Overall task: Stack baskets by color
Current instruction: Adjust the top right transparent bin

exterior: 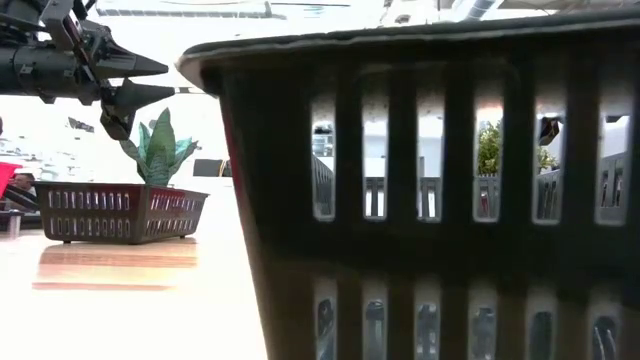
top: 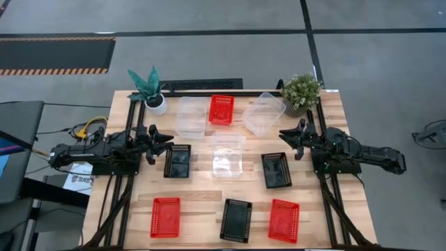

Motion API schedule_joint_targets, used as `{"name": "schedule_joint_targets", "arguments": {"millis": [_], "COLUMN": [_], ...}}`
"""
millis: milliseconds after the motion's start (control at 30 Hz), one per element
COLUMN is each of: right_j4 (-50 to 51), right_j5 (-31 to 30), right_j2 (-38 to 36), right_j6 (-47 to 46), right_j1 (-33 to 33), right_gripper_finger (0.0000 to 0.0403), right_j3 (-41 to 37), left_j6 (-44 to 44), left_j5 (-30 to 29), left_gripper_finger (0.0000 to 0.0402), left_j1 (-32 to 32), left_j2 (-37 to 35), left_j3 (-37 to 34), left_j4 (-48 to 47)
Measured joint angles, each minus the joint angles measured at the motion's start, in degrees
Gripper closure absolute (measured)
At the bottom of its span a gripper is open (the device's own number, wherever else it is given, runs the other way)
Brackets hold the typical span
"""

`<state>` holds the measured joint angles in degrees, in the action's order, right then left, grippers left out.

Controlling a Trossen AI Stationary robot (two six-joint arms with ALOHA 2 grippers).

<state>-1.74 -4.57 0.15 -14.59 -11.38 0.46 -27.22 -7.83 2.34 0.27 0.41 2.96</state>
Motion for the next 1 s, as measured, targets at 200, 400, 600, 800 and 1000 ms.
{"name": "schedule_joint_targets", "arguments": {"millis": [200, 400, 600, 800, 1000], "right_j4": [0.00, 0.00, -1.13, -1.53, -1.96], "right_j5": [0.01, 0.01, -0.03, -0.05, -0.40], "right_j2": [0.00, -0.01, 0.01, 0.01, 0.01], "right_j6": [0.00, 0.00, -0.65, -13.89, -18.88], "right_j1": [0.00, 0.00, -0.12, 0.11, -0.58], "right_gripper_finger": [0.0283, 0.0283, 0.0283, 0.0283, 0.0283], "right_j3": [0.01, 0.01, -0.01, -0.01, -0.01], "left_j6": [-6.64, -17.52, -16.83, -21.25, -29.49], "left_j5": [-0.05, -0.33, -4.68, -10.86, -20.17], "left_gripper_finger": [0.0246, 0.0246, 0.0246, 0.0246, 0.0246], "left_j1": [0.00, 0.01, 0.01, 0.01, 0.03], "left_j2": [0.00, 0.00, 0.00, 0.00, 0.00], "left_j3": [-0.01, -0.01, 0.00, -0.01, 0.37], "left_j4": [0.00, 0.00, 0.66, 1.47, 1.37]}}
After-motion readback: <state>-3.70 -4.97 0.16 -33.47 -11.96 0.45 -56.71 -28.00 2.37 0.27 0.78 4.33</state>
